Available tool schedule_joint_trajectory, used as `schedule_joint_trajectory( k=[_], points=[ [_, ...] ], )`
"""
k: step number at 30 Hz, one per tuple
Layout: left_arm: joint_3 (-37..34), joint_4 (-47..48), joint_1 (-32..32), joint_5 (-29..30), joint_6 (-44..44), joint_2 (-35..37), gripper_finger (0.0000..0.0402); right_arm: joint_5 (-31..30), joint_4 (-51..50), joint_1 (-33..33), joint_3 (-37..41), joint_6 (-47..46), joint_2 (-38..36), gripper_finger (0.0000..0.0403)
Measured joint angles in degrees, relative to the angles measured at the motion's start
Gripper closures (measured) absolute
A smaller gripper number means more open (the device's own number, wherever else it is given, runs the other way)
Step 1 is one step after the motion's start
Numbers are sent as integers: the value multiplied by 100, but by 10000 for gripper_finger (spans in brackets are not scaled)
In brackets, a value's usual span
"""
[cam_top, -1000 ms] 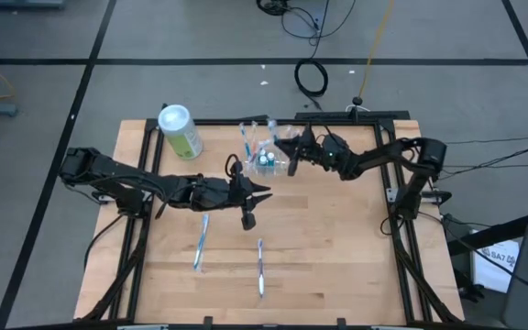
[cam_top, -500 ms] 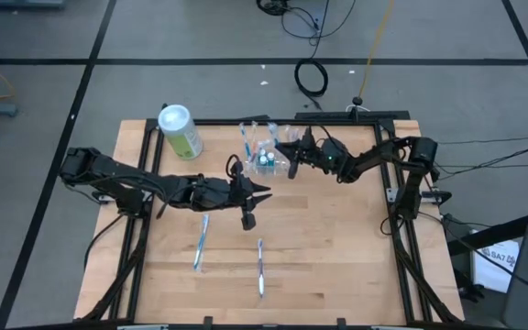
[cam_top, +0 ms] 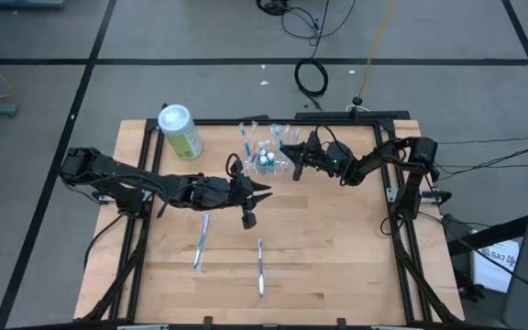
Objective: Pick & Place toothbrushing station
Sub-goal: Put the right blue toothbrush into the transparent organizer
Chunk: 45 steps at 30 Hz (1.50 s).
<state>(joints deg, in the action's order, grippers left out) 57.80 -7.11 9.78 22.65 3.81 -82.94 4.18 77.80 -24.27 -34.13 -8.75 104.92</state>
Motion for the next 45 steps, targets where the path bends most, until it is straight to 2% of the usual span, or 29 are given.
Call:
schedule_joint_trajectory(
  k=[45],
  points=[
    [0,-20,4,-2,15,-2,319,-413,-576,227,-7,128,0,389]
  ],
)
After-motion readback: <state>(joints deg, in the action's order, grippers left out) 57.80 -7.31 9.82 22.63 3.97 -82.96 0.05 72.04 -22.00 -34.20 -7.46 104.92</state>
